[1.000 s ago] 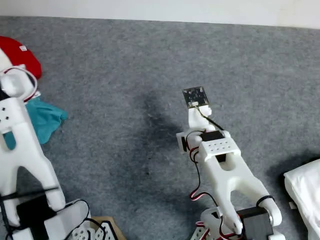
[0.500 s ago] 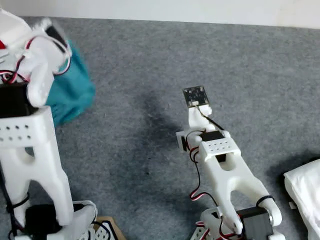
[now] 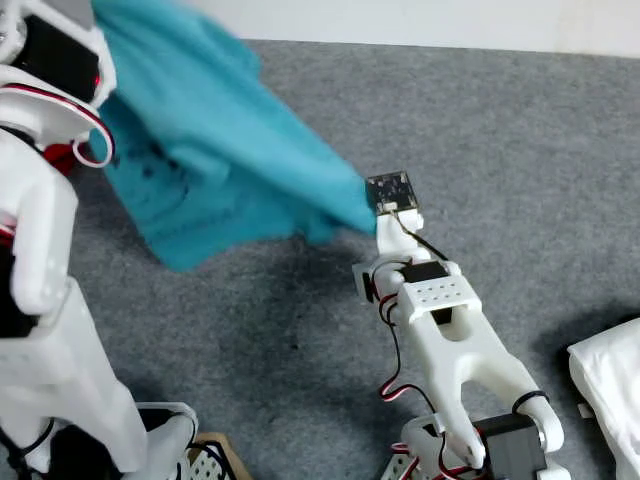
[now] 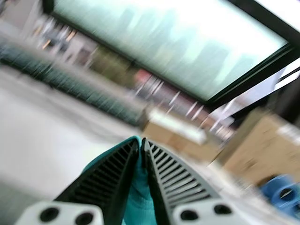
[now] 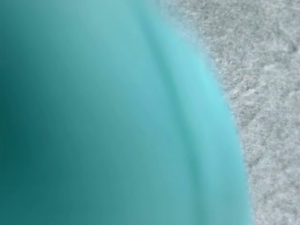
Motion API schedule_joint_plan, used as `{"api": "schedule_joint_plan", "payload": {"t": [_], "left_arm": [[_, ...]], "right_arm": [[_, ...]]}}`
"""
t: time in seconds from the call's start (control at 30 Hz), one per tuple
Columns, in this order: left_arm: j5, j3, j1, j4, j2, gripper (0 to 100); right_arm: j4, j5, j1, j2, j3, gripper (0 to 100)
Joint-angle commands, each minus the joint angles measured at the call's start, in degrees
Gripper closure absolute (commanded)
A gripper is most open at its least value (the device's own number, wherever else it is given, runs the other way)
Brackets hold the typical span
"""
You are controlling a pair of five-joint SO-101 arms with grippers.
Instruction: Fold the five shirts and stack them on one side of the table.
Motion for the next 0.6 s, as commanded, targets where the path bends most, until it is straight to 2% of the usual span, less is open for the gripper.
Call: {"api": "schedule_joint_plan", "payload": {"t": [0.0,0.17,0.27,0.4,0.57], "left_arm": [[-1.67,5.85,-4.88,12.13,2.07,97],[-6.24,21.23,-11.21,13.45,5.23,97],[-6.33,28.70,-14.11,9.14,5.49,97],[-6.33,34.33,-17.36,4.92,5.41,97],[-6.33,38.81,-21.67,4.40,5.41,97]], "right_arm": [[-0.92,-0.70,-0.04,-2.59,-0.31,99.0],[-0.84,-0.70,1.01,-2.68,-0.84,97.9],[-0.66,-0.70,1.63,-2.68,-0.84,90.2],[0.92,-0.70,-2.77,-2.77,-1.19,82.0],[2.15,-0.79,-10.51,-2.68,-6.11,81.7]]}}
